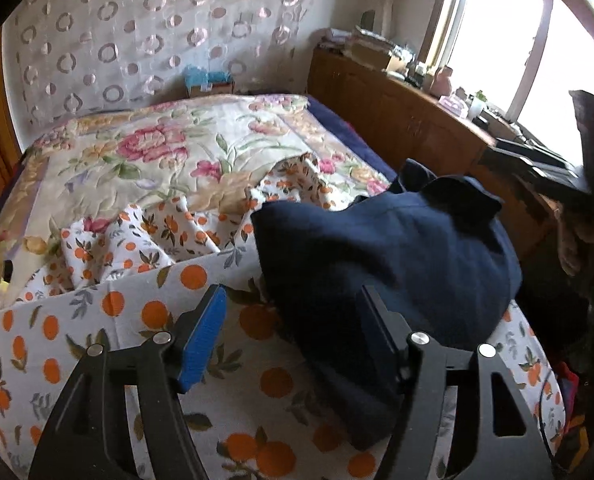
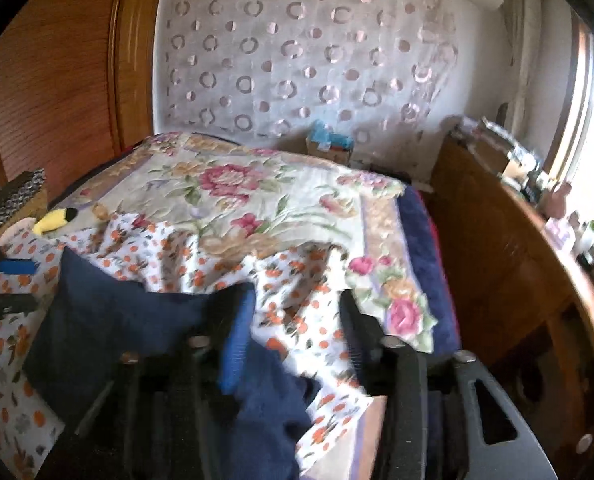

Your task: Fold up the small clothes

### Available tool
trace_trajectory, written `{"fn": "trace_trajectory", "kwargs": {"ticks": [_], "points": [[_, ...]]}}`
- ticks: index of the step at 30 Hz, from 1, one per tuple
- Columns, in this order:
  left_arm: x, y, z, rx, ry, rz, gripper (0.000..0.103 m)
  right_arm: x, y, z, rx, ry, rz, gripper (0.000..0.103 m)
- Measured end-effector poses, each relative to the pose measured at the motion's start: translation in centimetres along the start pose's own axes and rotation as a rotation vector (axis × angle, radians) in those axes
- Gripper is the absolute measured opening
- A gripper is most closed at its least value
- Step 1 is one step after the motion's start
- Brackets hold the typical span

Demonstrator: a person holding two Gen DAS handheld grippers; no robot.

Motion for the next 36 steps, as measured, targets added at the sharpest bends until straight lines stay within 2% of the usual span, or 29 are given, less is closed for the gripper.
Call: {"fn": "trace_trajectory", "kwargs": {"ticks": [2, 7, 10, 17, 18, 19, 20, 23, 24, 25, 31, 36], "points": [[-0.5, 1.2, 0.1, -0.017, -0.013, -0.023, 0.068, 0.0, -0.2, -1.1, -0.021, 0.009, 0.02, 0.066], [-1.0, 3.6, 0.6, -0.048, -0.051, -0.088, 0.068, 0.7, 0.2, -3.9, -0.088, 0.067, 0.05, 0.067], [-0.6, 4.3, 0.9, -0.062, -0.047, -0.098, 0.068, 1.6, 1.1, -5.1, -0.128, 0.087, 0.042, 0.068], [0.0, 5.2, 1.7, -0.051, -0.032, -0.114, 0.068, 3.2, 3.1, -4.5, -0.18, 0.166, 0.069, 0.078], [0.0, 5.2, 1.8, -0.045, -0.033, -0.123, 0.061, 3.2, 3.6, -4.4, -0.187, 0.175, 0.077, 0.078], [0.1, 5.3, 1.8, -0.037, -0.037, -0.147, 0.049, 3.3, 3.8, -4.4, -0.194, 0.183, 0.084, 0.078], [0.1, 5.4, 1.8, -0.034, -0.049, -0.175, 0.044, 3.4, 4.1, -4.4, -0.195, 0.192, 0.091, 0.078], [0.2, 5.2, 1.8, -0.025, -0.059, -0.192, 0.031, 3.4, 4.4, -5.0, -0.201, 0.218, 0.118, 0.078], [0.2, 4.9, 1.8, -0.018, -0.061, -0.205, 0.023, 3.5, 4.5, -4.9, -0.204, 0.226, 0.128, 0.078], [0.4, 4.7, 2.0, -0.011, -0.06, -0.211, 0.02, 3.4, 4.6, -5.2, -0.205, 0.23, 0.133, 0.078], [2.6, -0.9, 3.0, 0.101, 0.008, -0.236, 0.017, 3.2, 4.2, -5.5, -0.185, 0.228, 0.129, 0.078], [4.2, -5.1, 3.4, 0.162, 0.06, -0.247, 0.017, 3.0, 3.5, -4.8, -0.121, 0.217, 0.11, 0.078]]}}
Point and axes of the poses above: each gripper's, at about its wrist camera, not at the fingertips, and y roughly the way its jaws point, x to its right, z to its top, the point moved 1 cm from there along y, roughly the way its jaws point, and after that the axes turned 14 degrees about y, right-handed, at the moved point
